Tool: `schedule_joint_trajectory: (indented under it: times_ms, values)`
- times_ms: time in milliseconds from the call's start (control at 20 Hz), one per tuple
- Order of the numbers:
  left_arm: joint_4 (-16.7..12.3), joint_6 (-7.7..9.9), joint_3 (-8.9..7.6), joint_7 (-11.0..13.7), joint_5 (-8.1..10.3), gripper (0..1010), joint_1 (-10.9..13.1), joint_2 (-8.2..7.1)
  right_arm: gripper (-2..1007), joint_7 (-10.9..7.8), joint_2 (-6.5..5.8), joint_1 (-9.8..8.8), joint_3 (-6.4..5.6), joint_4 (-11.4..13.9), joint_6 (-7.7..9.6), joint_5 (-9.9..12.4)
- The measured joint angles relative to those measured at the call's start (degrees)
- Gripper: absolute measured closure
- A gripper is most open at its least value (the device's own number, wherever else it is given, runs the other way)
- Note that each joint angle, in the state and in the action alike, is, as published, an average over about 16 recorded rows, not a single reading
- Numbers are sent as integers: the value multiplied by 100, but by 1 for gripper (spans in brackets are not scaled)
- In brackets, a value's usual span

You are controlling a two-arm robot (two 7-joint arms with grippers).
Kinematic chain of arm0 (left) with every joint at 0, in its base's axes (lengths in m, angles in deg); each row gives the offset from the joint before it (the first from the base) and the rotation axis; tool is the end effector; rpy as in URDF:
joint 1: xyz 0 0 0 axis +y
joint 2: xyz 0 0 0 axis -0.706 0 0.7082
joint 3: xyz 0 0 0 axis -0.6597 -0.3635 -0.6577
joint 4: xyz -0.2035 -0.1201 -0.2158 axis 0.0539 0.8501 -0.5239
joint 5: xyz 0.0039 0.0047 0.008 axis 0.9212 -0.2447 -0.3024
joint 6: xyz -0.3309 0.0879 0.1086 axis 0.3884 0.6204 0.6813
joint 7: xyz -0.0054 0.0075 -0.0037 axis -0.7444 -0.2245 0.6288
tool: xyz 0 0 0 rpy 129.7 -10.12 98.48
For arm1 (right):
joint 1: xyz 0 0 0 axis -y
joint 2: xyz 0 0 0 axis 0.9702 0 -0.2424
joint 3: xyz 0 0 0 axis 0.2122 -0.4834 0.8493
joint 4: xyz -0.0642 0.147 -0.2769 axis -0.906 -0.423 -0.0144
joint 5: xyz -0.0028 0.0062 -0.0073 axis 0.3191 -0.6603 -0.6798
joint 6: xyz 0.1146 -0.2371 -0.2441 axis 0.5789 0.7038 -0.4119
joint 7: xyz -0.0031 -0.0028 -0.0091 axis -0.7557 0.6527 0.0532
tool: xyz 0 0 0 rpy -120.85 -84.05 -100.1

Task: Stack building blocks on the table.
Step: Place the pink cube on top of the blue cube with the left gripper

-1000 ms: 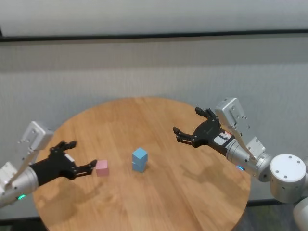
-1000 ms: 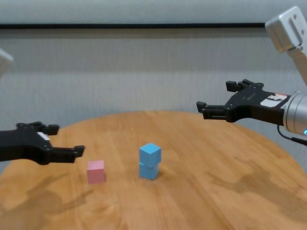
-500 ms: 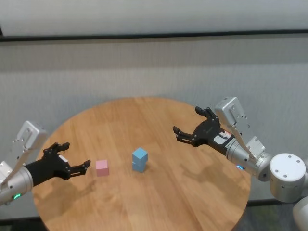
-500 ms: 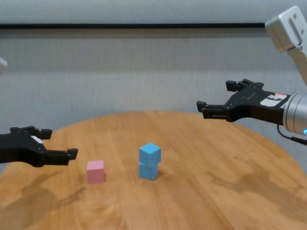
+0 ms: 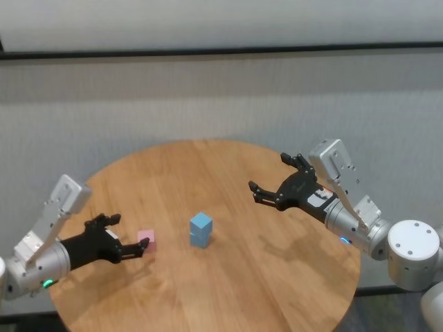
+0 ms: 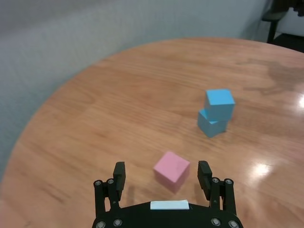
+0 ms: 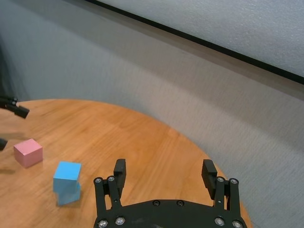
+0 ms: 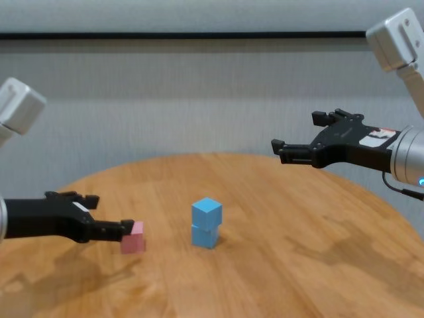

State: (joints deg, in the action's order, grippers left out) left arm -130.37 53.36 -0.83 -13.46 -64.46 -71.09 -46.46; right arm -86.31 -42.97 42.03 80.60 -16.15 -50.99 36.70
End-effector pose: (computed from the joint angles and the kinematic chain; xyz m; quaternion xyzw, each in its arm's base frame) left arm 0.4947 0.1050 -0.3407 0.1761 -0.0041 0.4004 0.8993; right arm 0.5169 -0.0123 -0.3009 -0.1229 -0.1196 -0.4347 0.8841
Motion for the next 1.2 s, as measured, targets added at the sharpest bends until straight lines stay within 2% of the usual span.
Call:
schedule_joint_trajectory:
  times_ms: [250, 500, 1200]
  values:
    - [218, 51, 140, 14, -43, 10, -121, 136, 0, 0, 2, 3, -1, -5, -3, 1]
    - [421, 23, 238, 8, -117, 10, -223, 236, 0, 0, 3, 5, -2, -8, -4, 2]
    - [937, -138, 313, 38, -261, 10, -467, 444, 0, 0, 3, 8, -2, -12, -4, 2]
